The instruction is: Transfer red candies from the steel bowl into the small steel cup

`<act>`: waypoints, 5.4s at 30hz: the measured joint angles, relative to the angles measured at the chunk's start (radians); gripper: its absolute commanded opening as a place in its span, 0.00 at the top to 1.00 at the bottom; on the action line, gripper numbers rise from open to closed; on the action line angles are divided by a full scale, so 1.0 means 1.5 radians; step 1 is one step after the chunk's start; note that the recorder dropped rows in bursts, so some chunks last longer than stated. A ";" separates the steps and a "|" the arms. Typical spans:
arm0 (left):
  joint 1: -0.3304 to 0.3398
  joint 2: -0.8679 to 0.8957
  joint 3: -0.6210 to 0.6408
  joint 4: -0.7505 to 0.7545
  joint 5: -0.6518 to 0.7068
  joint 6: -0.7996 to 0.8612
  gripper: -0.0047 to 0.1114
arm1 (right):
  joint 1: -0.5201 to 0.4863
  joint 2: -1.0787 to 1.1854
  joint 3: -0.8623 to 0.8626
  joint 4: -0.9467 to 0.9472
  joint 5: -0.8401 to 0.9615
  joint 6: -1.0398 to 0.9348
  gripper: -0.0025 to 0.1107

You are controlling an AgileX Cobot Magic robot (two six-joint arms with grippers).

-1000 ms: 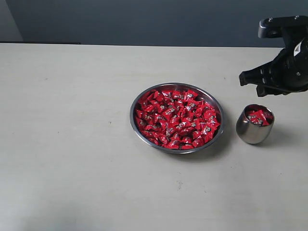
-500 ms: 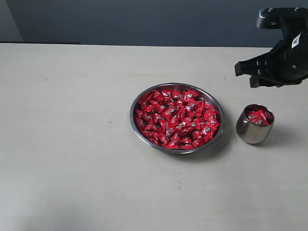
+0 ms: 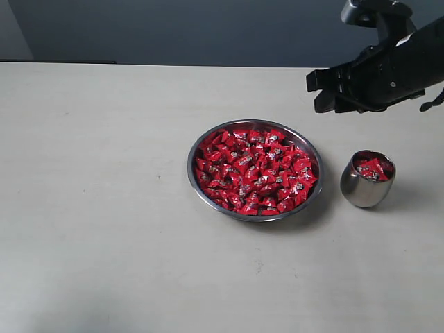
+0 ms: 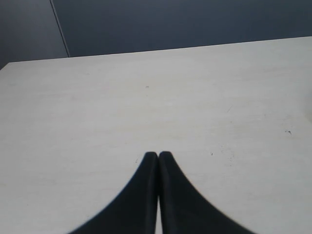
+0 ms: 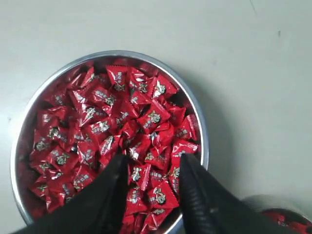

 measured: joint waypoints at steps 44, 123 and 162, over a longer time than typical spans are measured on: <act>0.000 0.000 0.000 0.000 0.000 0.000 0.96 | 0.165 0.408 -0.375 -0.101 0.093 -0.084 0.67; 0.000 0.000 0.000 0.000 0.000 0.000 0.96 | 0.172 0.454 -0.408 -0.187 0.092 -0.004 0.67; 0.000 0.000 0.000 0.000 0.000 0.000 0.96 | 0.172 0.388 -0.408 -0.255 0.098 0.042 0.98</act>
